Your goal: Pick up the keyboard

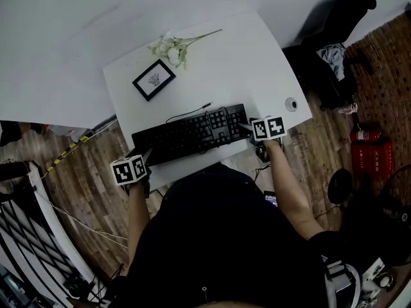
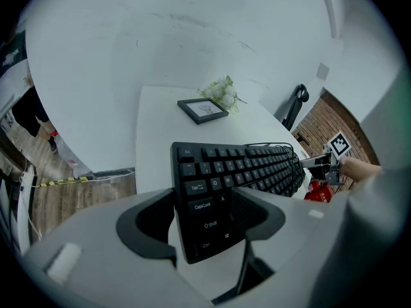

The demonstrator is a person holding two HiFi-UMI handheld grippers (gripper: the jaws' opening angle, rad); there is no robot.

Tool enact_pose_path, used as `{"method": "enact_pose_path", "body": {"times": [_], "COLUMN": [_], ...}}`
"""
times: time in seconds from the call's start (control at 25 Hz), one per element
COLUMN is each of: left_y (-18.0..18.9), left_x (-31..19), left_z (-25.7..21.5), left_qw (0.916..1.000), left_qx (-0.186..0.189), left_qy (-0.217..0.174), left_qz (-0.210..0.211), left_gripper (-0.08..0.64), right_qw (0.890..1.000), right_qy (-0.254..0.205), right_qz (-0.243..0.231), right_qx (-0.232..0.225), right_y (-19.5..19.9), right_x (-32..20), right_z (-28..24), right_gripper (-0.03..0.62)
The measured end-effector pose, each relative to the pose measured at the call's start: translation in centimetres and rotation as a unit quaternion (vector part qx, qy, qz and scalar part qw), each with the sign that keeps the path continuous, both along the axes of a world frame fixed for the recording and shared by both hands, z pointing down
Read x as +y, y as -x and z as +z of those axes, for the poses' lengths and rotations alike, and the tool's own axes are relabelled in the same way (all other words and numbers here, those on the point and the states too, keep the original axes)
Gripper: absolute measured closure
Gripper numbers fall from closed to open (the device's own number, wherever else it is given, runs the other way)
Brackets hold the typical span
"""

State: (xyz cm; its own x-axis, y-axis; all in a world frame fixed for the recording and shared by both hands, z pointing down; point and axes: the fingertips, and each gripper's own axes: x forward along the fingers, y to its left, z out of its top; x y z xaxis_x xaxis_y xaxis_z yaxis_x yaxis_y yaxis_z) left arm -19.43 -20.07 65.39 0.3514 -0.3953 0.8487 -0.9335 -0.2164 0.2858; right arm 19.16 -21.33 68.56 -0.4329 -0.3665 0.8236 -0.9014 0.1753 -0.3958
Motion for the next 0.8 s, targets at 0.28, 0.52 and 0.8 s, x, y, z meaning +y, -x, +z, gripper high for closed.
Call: {"method": "enact_pose_path", "body": {"times": [0.28,0.52,0.8], "left_y": [0.01,-0.03,0.16], "left_x": [0.08,0.10,-0.01], "left_z": [0.39,0.55,0.57], "left_qw": [1.0000,0.9999,0.9999], "left_qx": [-0.003,-0.002,-0.004], "left_qy": [0.006,0.011,0.014], "left_qz": [-0.001,-0.002,-0.003], "left_gripper": [0.276,0.276,0.275], "right_qw": [0.999,0.998,0.996], "right_qy": [0.037,0.052,0.063], "right_qz": [-0.015,-0.019,-0.014], "right_qx": [-0.016,-0.029,-0.053], "right_y": [0.14,0.11,0.79], "right_x": [-0.12,-0.06,-0.04], "right_z": [0.55,0.71,0.60], "right_gripper": [0.370,0.371,0.399]}}
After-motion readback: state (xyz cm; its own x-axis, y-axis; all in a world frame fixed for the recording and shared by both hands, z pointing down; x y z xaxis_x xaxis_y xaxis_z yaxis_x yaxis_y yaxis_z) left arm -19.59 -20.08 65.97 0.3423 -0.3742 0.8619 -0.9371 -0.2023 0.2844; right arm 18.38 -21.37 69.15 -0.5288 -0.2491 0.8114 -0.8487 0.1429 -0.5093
